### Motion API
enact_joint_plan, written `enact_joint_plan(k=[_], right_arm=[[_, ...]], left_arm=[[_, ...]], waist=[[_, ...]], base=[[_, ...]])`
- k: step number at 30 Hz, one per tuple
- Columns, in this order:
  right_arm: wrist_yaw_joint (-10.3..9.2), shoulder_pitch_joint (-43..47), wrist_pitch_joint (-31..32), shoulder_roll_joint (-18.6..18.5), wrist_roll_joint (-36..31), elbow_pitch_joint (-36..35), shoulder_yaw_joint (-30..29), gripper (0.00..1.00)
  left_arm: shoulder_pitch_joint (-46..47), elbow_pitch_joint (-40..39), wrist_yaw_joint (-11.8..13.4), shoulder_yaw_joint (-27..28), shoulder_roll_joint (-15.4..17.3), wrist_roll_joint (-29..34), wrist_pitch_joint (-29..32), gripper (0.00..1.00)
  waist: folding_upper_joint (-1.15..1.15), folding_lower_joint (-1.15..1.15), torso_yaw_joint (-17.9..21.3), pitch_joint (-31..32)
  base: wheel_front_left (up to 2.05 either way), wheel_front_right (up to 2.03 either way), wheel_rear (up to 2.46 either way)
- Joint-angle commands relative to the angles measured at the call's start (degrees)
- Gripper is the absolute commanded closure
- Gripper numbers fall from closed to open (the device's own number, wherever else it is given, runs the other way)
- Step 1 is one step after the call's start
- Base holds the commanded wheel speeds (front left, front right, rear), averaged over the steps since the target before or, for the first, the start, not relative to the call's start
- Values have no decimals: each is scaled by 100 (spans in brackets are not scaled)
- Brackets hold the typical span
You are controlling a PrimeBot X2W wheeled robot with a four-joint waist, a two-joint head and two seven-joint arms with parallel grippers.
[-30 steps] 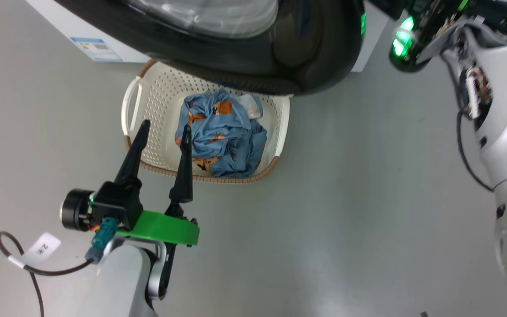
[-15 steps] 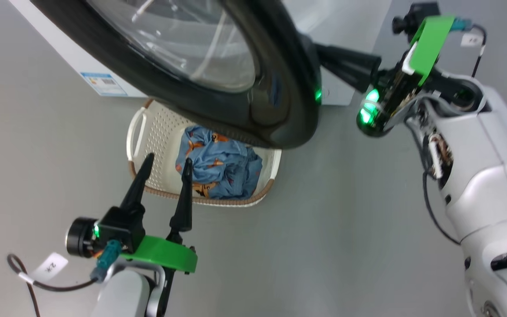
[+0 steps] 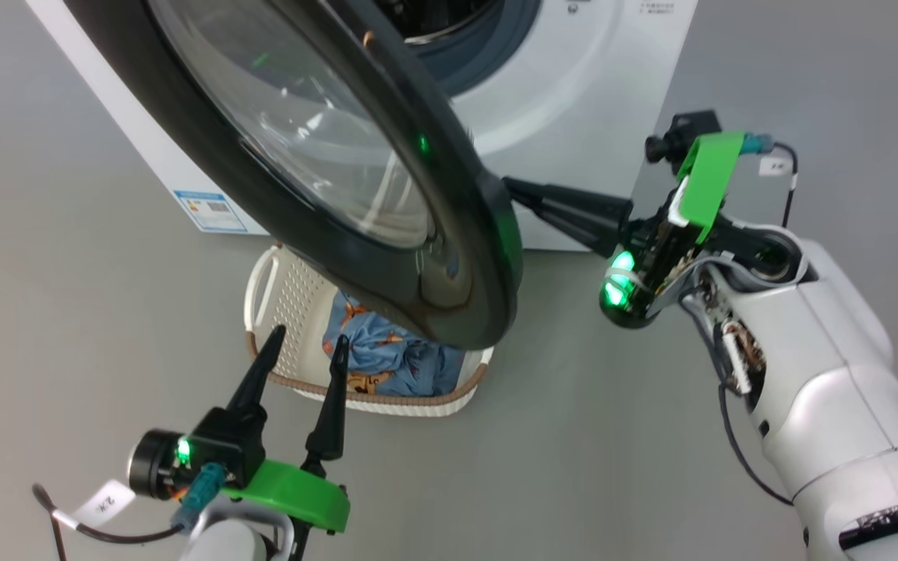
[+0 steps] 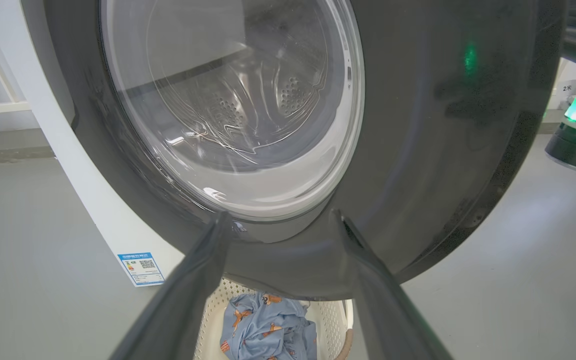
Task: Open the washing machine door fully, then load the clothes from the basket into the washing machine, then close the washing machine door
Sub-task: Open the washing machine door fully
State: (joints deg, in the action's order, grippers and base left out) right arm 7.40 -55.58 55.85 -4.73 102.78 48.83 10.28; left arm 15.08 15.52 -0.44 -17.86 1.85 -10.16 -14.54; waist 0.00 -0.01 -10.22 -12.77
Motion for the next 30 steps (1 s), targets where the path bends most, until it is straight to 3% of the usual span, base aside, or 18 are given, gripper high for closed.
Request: enact_joint_plan(k=[1,15,30], right_arm=[[9,144,-45,183,199,-221,245,100],[9,439,-421,185,938,-489,1224,100],[9,561,-871,146,1259,-747,1265,100]], left_arm=[[-53,-44,-70,185,103,47,-46,0],[-205,-47,-110,195,103,-1,-46,0],[-217,-81,-86,261,103,-5,-46,0]], waist=[[0,1,-66,204],[0,1,-286,427],[0,1,-182,411]], base=[[0,0,0],[0,0,0],[0,0,0]])
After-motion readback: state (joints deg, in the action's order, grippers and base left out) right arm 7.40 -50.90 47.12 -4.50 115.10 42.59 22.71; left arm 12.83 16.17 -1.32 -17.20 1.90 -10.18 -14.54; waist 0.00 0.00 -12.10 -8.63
